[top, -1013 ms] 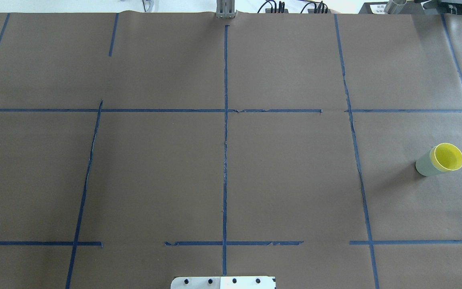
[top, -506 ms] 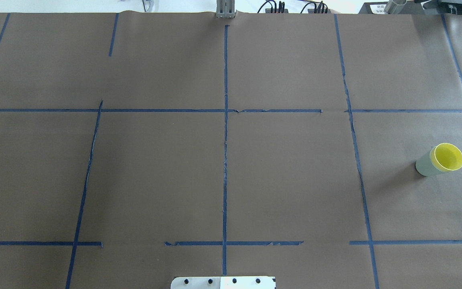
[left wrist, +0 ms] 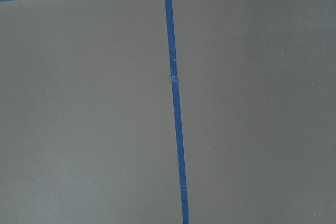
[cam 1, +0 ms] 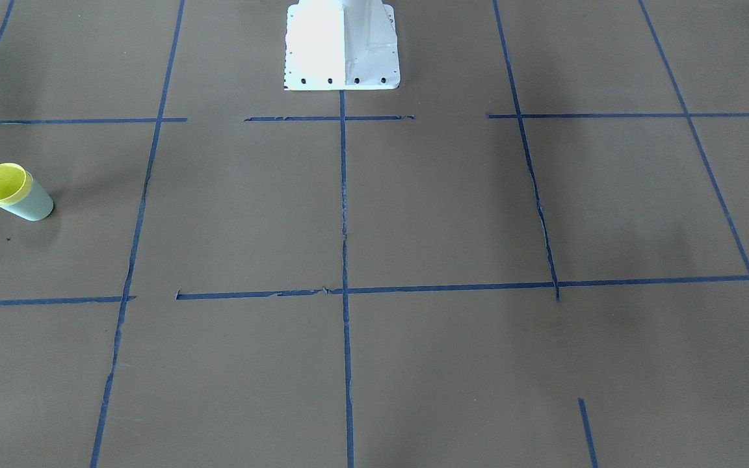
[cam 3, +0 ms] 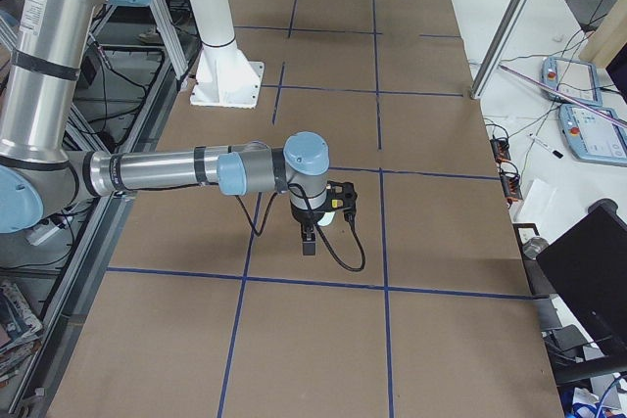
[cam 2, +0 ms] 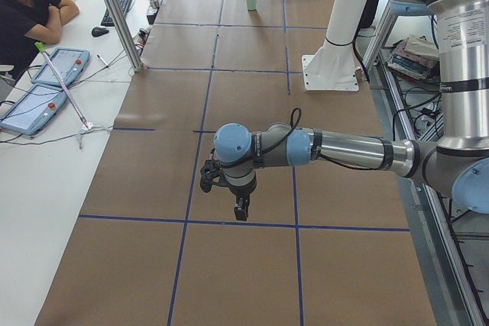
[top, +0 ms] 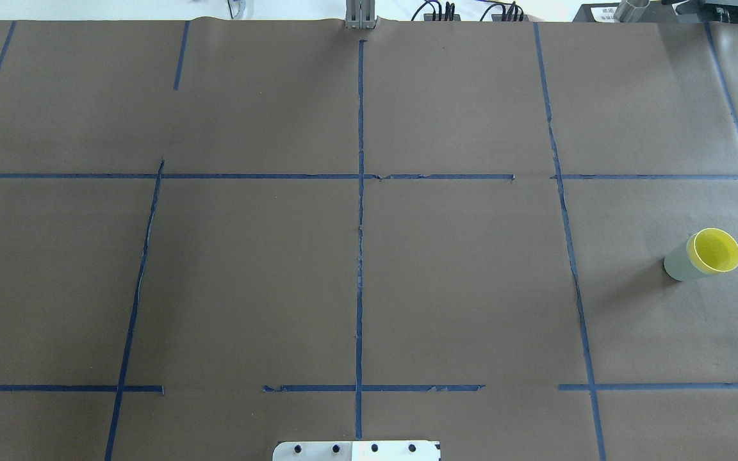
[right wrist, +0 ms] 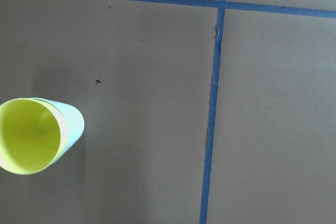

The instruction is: Transfer and stack yellow cup on green cup

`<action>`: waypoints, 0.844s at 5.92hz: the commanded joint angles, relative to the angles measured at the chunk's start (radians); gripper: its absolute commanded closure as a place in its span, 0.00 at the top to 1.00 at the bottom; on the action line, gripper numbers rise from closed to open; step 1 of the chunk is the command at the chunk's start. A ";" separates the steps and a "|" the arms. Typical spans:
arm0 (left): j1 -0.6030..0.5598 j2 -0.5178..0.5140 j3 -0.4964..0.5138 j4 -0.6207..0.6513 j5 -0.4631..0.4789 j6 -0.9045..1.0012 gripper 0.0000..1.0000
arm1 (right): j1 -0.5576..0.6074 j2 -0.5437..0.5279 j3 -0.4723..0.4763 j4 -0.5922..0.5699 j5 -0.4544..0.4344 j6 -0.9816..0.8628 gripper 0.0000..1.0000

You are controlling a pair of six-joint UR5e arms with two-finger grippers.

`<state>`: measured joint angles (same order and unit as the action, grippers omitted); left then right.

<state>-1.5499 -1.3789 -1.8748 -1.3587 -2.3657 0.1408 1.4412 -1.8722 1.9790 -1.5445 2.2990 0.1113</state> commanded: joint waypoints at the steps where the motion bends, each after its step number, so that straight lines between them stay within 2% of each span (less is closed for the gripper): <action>1: 0.001 0.000 0.009 0.000 -0.001 0.003 1.00 | 0.001 -0.004 0.001 -0.003 0.007 -0.002 1.00; 5: 0.005 -0.012 0.005 0.004 0.011 -0.004 1.00 | 0.001 -0.005 0.004 0.000 0.014 -0.001 1.00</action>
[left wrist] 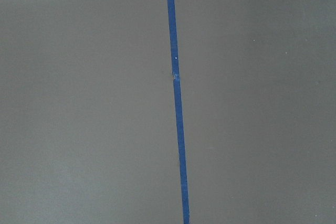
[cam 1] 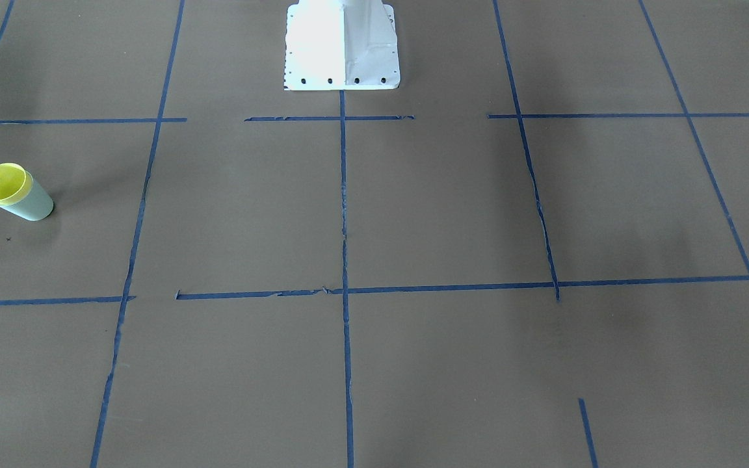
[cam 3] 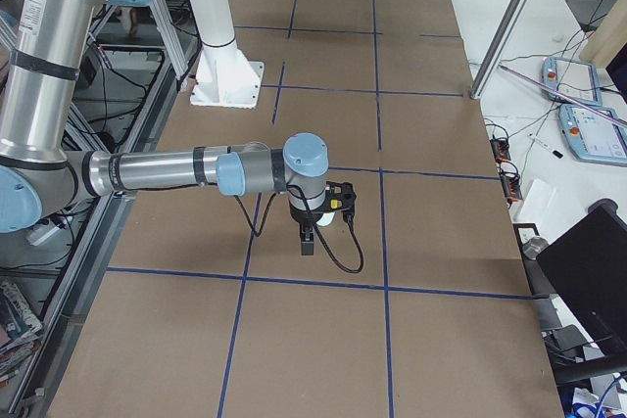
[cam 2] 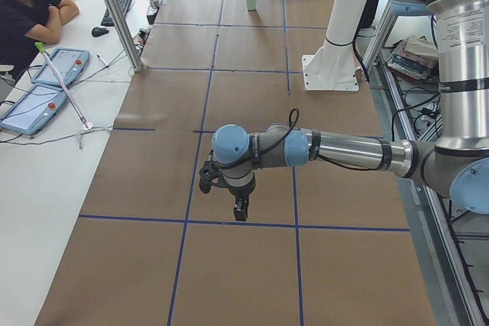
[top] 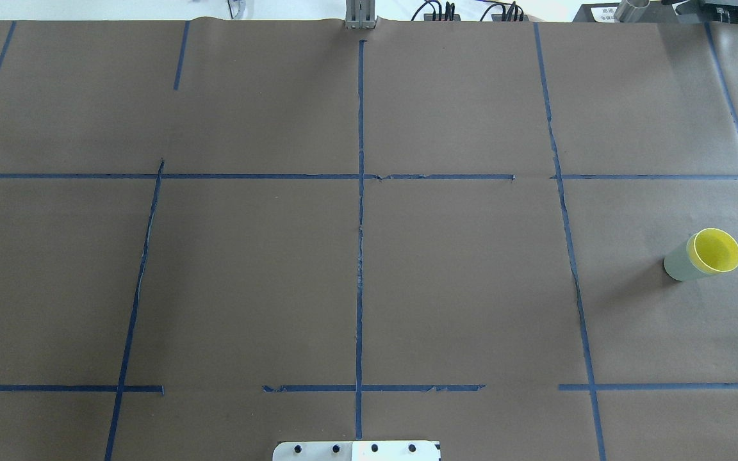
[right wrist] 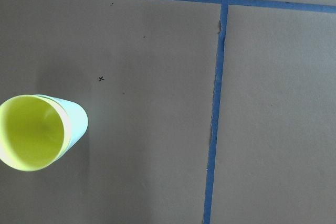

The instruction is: Transfer and stack yellow cup on green cup

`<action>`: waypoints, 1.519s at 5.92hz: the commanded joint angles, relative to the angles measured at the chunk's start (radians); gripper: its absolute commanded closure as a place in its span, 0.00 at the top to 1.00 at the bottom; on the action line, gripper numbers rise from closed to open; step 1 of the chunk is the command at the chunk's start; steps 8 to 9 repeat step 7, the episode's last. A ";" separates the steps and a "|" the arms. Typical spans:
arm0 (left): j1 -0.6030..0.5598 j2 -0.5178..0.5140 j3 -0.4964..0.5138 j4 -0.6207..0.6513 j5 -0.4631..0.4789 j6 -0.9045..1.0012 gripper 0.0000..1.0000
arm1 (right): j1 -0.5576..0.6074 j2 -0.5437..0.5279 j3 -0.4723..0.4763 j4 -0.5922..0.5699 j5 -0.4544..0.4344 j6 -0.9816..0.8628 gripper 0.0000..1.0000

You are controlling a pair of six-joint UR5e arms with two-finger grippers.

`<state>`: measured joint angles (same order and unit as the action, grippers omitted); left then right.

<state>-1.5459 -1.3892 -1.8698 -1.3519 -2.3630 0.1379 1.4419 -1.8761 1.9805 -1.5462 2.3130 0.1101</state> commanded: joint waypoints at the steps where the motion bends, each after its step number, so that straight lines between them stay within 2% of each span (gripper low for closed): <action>1: 0.004 0.001 -0.002 -0.004 0.007 -0.001 1.00 | 0.000 -0.003 0.004 0.003 0.000 0.000 1.00; 5: 0.006 -0.008 -0.005 -0.006 0.008 -0.003 1.00 | 0.000 -0.023 0.011 0.005 0.003 0.000 1.00; 6: 0.050 -0.048 0.007 0.008 0.051 -0.001 1.00 | 0.000 -0.023 0.011 0.005 0.002 0.000 1.00; 9: 0.052 -0.048 0.001 0.011 0.062 0.000 1.00 | 0.000 -0.023 0.011 0.005 0.003 0.000 1.00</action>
